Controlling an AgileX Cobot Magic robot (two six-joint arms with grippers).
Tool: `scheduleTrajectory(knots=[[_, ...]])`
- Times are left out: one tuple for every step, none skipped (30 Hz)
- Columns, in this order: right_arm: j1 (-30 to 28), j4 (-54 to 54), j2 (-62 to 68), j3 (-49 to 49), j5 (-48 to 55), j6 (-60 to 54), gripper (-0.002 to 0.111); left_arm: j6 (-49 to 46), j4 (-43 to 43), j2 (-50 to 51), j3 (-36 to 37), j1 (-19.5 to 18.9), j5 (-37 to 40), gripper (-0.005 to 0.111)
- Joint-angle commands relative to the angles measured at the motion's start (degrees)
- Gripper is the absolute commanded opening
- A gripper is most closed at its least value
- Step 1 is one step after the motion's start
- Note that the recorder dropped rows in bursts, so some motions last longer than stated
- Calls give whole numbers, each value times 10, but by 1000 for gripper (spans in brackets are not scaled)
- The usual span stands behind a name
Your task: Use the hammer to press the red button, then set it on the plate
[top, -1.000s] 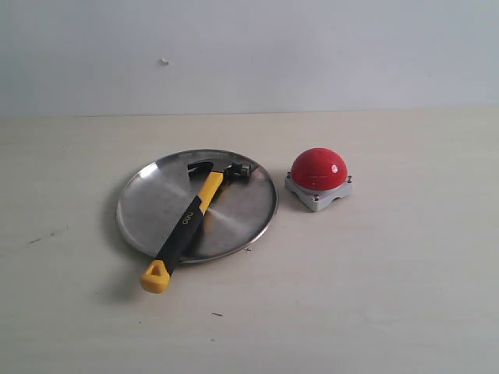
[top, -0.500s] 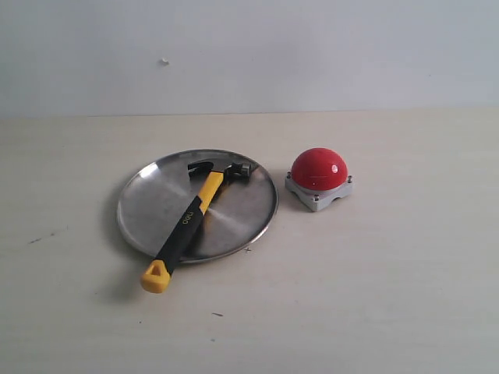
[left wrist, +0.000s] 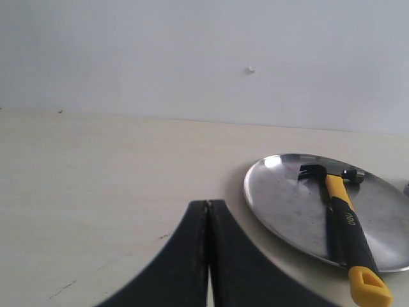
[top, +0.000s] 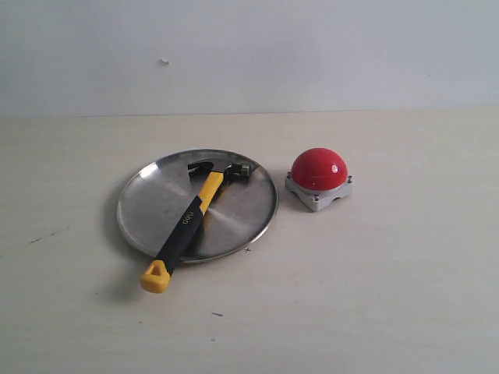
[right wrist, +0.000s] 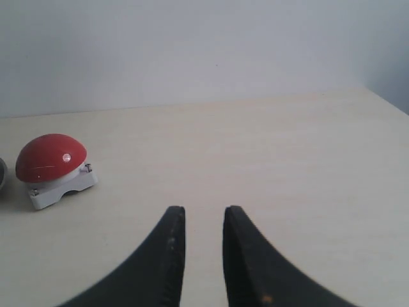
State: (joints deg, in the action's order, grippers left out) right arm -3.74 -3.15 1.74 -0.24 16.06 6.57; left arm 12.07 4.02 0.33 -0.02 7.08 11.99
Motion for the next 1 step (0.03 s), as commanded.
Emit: scheduleTrajectory(knots=[[-3, -1, -4, 2, -3, -5, 22, 3, 0, -3, 0, 3, -1, 0]])
